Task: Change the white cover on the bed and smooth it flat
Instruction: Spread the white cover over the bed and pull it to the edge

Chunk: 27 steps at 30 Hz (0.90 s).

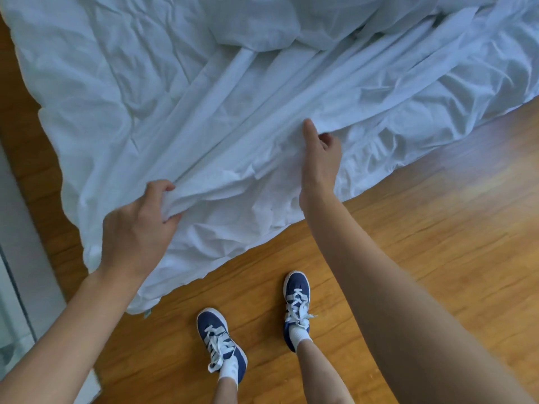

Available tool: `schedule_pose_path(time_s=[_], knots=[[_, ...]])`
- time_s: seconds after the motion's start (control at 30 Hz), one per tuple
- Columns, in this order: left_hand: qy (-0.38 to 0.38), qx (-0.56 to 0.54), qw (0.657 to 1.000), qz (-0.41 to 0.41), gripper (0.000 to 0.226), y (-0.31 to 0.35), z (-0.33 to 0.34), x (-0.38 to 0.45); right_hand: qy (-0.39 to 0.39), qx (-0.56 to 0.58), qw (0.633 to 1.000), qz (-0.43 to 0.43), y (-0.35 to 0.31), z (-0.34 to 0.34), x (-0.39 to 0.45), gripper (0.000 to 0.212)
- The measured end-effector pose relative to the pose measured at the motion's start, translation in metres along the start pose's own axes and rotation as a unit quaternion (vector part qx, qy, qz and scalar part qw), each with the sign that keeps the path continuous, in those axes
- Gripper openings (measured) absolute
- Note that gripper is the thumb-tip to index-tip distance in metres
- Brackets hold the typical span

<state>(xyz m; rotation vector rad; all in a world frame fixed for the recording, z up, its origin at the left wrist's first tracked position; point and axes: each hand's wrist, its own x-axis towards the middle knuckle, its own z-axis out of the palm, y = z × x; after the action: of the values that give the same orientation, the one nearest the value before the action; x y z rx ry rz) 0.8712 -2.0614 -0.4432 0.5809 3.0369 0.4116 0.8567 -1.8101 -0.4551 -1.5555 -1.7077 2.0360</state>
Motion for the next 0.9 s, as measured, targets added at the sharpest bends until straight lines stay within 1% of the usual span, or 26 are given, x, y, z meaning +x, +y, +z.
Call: schedule_pose_path(time_s=[0.07, 0.13, 0.17, 0.27, 0.3, 0.37, 0.4, 0.47, 0.5, 0.53, 0.57, 0.6, 0.63, 0.67, 0.7, 0.77, 0.83, 0.9], knots=[[-0.009, 0.040, 0.999, -0.010, 0.038, -0.019, 0.005, -0.014, 0.082, -0.032, 0.996, 0.025, 0.014, -0.005, 0.002, 0.054], [0.006, 0.056, 0.998, -0.030, 0.022, -0.043, 0.007, -0.033, 0.142, -0.061, 0.988, 0.023, 0.020, -0.006, 0.005, 0.058], [0.020, 0.062, 0.997, -0.034, 0.016, -0.053, 0.007, -0.044, 0.152, -0.050, 0.987, 0.031, 0.020, -0.006, 0.008, 0.056], [0.042, 0.075, 0.996, -0.017, 0.020, -0.073, 0.011, -0.076, 0.140, 0.027, 0.988, 0.052, 0.008, -0.008, 0.023, 0.052], [0.036, 0.070, 0.997, -0.014, 0.021, -0.074, 0.013, -0.085, 0.124, 0.043, 0.990, 0.052, 0.002, -0.009, 0.029, 0.050], [0.003, 0.049, 0.998, -0.039, 0.010, -0.069, 0.016, -0.096, 0.091, 0.053, 0.994, 0.043, -0.012, -0.008, 0.040, 0.044], [-0.016, 0.032, 0.997, -0.074, 0.014, -0.065, 0.018, -0.099, 0.081, 0.043, 0.995, 0.038, -0.019, -0.006, 0.044, 0.041], [-0.052, -0.010, 0.985, -0.167, 0.044, -0.058, 0.019, -0.097, 0.073, 0.023, 0.996, 0.036, -0.029, -0.002, 0.050, 0.033], [-0.062, -0.020, 0.978, -0.198, 0.057, -0.057, 0.019, -0.095, 0.080, 0.022, 0.996, 0.038, -0.030, 0.000, 0.053, 0.027], [-0.067, -0.015, 0.976, -0.207, 0.065, -0.057, 0.018, -0.092, 0.096, 0.033, 0.994, 0.037, -0.029, 0.000, 0.055, 0.023], [-0.072, -0.001, 0.977, -0.199, 0.067, -0.058, 0.019, -0.090, 0.119, 0.039, 0.992, 0.032, -0.026, -0.001, 0.059, 0.019], [-0.069, 0.018, 0.980, -0.184, 0.060, -0.059, 0.019, -0.088, 0.147, 0.040, 0.988, 0.019, -0.023, -0.003, 0.059, 0.015], [-0.056, 0.041, 0.985, -0.160, 0.049, -0.062, 0.020, -0.086, 0.173, 0.028, 0.984, 0.000, -0.019, -0.008, 0.058, 0.013], [-0.045, 0.059, 0.988, -0.133, 0.039, -0.065, 0.021, -0.084, 0.199, 0.014, 0.980, -0.019, -0.014, -0.014, 0.054, 0.016], [-0.043, 0.066, 0.991, -0.104, 0.031, -0.069, 0.020, -0.081, 0.226, -0.003, 0.973, -0.036, -0.007, -0.023, 0.052, 0.023], [-0.046, 0.057, 0.996, -0.054, 0.023, -0.075, 0.018, -0.078, 0.272, -0.044, 0.959, -0.066, 0.008, -0.050, 0.046, 0.035], [-0.003, 0.042, 0.999, -0.005, 0.018, -0.072, 0.014, -0.077, 0.307, -0.105, 0.941, -0.099, 0.024, -0.081, 0.041, 0.041], [0.054, 0.036, 0.997, 0.053, 0.018, -0.063, 0.009, -0.082, 0.333, -0.146, 0.923, -0.127, 0.039, -0.109, 0.037, 0.047]])
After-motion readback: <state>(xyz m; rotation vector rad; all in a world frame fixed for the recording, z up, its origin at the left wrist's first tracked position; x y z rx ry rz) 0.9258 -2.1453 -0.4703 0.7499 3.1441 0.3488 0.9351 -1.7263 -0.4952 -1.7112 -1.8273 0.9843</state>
